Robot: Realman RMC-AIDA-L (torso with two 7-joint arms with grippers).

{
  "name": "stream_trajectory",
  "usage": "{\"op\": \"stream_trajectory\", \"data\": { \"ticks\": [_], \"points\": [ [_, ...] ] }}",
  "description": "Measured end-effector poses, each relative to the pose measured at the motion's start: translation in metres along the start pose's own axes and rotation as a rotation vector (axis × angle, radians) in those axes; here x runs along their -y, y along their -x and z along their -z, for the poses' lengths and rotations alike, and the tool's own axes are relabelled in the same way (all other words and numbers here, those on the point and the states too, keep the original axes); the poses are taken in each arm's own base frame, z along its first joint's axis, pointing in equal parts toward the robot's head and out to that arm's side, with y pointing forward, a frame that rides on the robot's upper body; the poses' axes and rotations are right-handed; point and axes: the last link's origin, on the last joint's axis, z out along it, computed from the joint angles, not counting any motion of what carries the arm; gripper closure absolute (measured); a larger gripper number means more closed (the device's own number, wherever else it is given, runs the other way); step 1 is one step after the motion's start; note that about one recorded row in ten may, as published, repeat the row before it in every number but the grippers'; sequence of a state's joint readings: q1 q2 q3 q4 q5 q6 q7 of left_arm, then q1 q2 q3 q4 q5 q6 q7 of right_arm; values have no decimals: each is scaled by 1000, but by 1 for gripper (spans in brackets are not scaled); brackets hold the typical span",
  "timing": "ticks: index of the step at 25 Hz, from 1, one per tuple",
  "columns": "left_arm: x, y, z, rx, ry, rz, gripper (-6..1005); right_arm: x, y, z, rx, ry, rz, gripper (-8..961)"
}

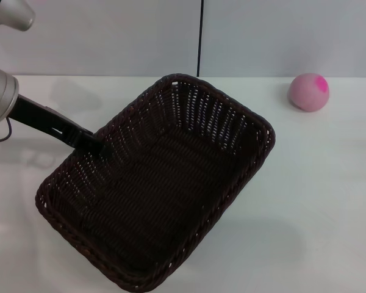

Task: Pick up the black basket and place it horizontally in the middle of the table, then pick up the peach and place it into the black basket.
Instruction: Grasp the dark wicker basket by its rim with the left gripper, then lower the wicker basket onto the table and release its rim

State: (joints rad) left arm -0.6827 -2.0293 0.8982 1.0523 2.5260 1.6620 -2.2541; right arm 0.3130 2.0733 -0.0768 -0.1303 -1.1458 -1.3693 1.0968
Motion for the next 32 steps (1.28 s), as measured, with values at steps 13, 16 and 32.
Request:
{"op": "stream_trajectory", "data": {
  "ticks": [13, 16, 32],
  "points": [
    [-1, 1, -3, 10, 5, -8, 558, 4, -1, 1, -8, -24, 0, 387],
    [-2, 0, -2, 8, 5, -10, 686, 5, -1, 2, -5, -31, -1, 386],
    [-19, -20, 16, -161, 73, -163, 824, 5, -1, 1, -3, -35, -3, 387]
  ]
}}
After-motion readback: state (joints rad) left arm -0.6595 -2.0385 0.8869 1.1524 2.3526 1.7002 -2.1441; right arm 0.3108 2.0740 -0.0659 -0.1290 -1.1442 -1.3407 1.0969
